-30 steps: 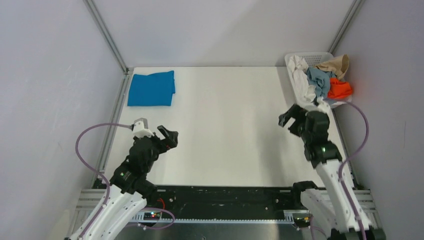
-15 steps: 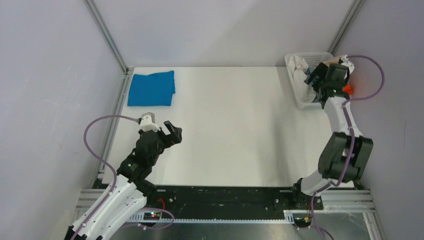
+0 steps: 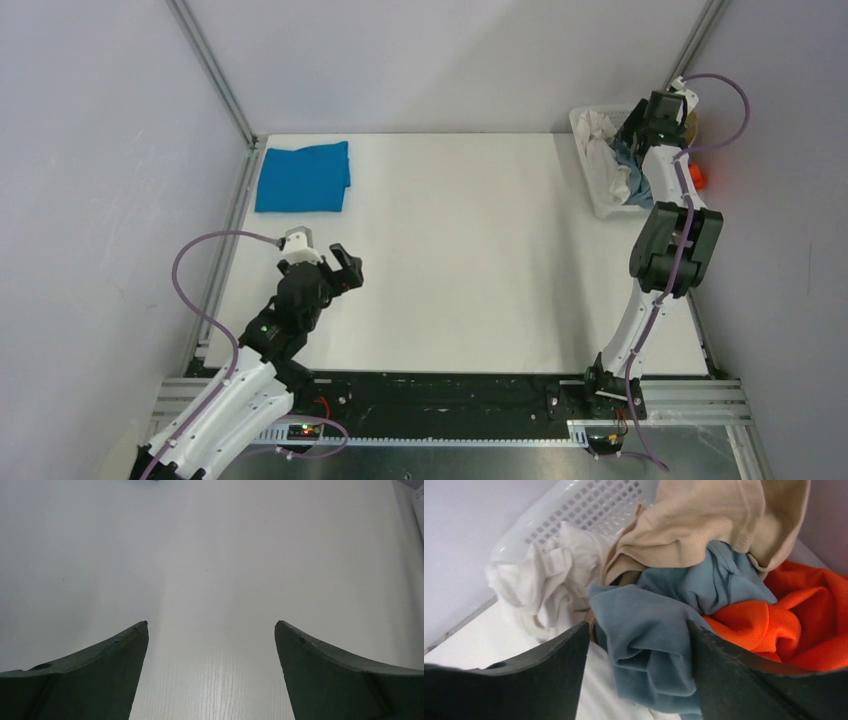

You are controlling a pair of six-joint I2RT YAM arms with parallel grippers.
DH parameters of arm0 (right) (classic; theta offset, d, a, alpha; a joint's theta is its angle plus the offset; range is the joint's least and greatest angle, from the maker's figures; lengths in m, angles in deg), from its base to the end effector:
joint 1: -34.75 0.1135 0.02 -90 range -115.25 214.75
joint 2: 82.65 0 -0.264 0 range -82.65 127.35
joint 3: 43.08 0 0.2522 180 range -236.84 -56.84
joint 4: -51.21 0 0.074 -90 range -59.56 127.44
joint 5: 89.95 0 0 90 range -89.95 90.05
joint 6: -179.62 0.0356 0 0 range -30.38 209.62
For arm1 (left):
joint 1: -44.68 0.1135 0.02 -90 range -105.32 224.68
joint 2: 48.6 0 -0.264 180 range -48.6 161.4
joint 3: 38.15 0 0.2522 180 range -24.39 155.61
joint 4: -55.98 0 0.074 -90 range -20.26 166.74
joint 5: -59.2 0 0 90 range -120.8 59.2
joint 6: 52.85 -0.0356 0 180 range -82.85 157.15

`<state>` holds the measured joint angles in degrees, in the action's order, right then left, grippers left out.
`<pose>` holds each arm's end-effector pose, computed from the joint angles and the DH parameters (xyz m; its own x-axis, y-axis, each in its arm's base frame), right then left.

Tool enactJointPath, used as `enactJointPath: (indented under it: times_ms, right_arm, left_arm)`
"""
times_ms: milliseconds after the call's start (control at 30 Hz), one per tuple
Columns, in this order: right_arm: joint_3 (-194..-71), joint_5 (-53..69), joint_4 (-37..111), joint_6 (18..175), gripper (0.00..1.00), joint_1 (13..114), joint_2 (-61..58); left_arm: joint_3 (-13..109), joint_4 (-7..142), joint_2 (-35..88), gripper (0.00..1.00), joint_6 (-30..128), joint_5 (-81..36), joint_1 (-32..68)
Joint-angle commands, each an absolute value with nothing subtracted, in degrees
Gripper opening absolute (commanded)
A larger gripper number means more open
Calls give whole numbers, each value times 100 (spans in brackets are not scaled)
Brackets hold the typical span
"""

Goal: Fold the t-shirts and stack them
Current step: Grab crumpled tshirt from bin with the right arm

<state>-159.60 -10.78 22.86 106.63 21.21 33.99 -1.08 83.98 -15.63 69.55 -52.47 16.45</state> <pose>0.4713 -0.1204 0.2970 -0.3289 0.3748 -0.8668 0.5090 0.8435 0.1715 0.1366 -0.0584 0.2318 -0.3775 -0.3625 -0.8521 -0.0713 0.9288 -0.3636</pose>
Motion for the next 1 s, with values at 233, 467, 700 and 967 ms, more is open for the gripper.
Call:
enactJointPath:
  times_ms: [233, 467, 700, 967]
  right_arm:
    - [-16904, -2105, 990, 10399, 25, 2086, 3835]
    - [-17067, -1944, 1274, 10313, 0, 2130, 2814]
    - [-17092, -1805, 2320, 10202, 0, 2148, 1322]
    - [-17539, -1241, 3387, 10142, 0, 2200, 613]
  left_arm:
    - [-135, 8195, -1806, 100, 6812, -5603, 1629]
    - [-172, 8205, -1990, 100, 6837, -5546, 1629]
    - [-184, 8206, -2131, 100, 6901, -5548, 1630]
    - [-198, 8205, -2207, 100, 6979, -5514, 1629]
